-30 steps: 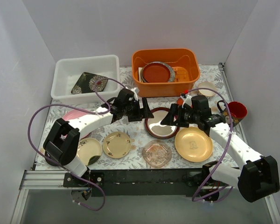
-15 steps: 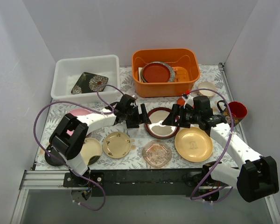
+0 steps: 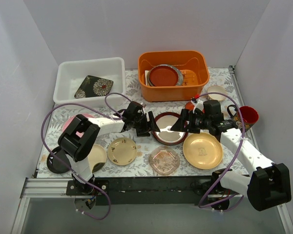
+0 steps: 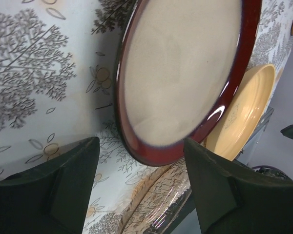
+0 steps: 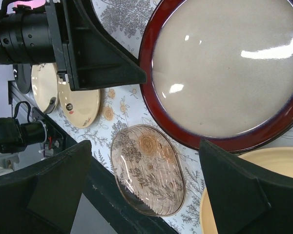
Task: Place the plates into the plastic bin on the countertop
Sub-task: Pick up the plate at the center of the board.
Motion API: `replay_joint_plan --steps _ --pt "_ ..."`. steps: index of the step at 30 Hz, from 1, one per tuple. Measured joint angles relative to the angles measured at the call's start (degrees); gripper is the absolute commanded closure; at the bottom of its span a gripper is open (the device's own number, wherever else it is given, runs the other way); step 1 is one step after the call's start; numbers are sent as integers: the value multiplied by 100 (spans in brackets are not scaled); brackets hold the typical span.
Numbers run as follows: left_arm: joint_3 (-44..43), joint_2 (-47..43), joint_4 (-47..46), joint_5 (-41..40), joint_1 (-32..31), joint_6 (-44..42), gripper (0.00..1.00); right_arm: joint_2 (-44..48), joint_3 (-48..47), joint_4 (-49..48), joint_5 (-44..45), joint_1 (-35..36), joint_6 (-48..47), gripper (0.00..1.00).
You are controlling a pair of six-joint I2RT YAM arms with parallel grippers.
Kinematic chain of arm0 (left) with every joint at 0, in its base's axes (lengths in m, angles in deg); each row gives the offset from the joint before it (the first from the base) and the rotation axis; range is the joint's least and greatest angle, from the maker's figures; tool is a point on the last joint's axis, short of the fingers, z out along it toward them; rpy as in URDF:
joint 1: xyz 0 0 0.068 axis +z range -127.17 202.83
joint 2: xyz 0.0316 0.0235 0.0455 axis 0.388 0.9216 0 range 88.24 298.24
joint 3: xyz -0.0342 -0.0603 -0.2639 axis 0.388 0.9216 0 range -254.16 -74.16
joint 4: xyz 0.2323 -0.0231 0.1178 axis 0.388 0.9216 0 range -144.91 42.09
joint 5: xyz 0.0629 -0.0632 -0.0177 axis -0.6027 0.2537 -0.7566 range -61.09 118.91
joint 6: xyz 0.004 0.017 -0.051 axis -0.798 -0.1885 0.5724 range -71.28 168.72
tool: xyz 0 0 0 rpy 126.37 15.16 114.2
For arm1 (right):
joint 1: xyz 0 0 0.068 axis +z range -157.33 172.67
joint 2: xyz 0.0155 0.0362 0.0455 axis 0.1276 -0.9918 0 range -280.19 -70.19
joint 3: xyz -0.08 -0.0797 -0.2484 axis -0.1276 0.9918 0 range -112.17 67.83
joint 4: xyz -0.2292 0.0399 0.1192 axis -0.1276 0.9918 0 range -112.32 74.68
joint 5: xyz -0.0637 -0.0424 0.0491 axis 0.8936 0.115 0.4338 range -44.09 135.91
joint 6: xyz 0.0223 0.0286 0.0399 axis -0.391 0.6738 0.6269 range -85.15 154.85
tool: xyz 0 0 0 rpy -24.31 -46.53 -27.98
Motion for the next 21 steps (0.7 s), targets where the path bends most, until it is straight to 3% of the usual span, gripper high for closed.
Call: replay_joint_plan --steps 10,21 --pt "103 201 -603 249 0 225 39 -273 -2 356 175 -299 -262 3" --pt "238 531 -1187 424 28 302 84 -413 -15 535 164 -651 -511 3"
